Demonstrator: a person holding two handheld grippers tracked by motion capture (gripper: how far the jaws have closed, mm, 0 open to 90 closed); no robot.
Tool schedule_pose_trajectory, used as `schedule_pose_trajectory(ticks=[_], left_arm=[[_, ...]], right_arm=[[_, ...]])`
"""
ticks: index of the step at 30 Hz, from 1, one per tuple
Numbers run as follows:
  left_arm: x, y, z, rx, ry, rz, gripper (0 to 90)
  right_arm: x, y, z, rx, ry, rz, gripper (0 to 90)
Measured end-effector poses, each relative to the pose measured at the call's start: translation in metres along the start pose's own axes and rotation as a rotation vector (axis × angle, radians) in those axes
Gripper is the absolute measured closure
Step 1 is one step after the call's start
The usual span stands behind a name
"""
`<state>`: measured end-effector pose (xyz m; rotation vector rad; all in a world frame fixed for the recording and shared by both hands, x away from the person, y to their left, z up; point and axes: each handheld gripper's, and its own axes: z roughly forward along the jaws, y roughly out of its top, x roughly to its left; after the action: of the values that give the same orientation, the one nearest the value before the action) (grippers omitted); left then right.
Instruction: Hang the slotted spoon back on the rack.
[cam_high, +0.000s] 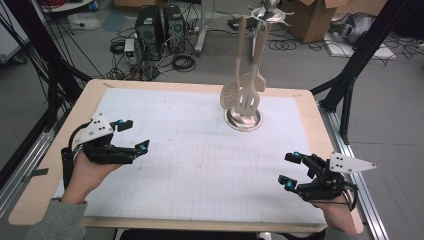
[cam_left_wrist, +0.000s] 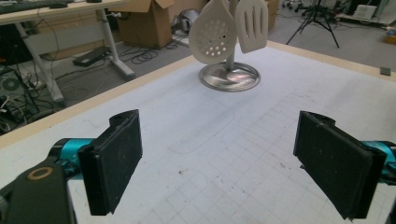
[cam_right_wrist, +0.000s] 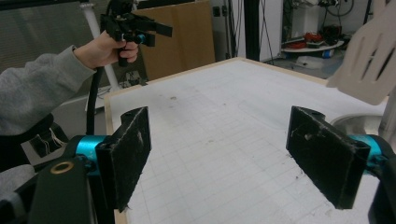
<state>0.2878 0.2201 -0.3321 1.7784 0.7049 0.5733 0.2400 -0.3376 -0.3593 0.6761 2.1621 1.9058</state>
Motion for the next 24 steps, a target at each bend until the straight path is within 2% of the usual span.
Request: schedule_pose_trajectory(ticks=[3, 16, 24], left_arm=[[-0.004, -0.005, -0.005, 0.020, 0.014, 0.004, 15.9], [-0.007, -0.014, -0.026, 0.000, 0.055, -0.009, 15.9], [-0.005, -0.022, -0.039, -0.005, 0.076, -0.018, 15.9]], right_arm=[[0.000, 0.001, 0.002, 0.004, 0.006, -0.006, 21.1], [0.000, 0.007, 0.000, -0.025, 0.008, -0.024, 21.1], [-0.001, 0.008, 0.001, -0.019, 0.006, -0.016, 21.1]])
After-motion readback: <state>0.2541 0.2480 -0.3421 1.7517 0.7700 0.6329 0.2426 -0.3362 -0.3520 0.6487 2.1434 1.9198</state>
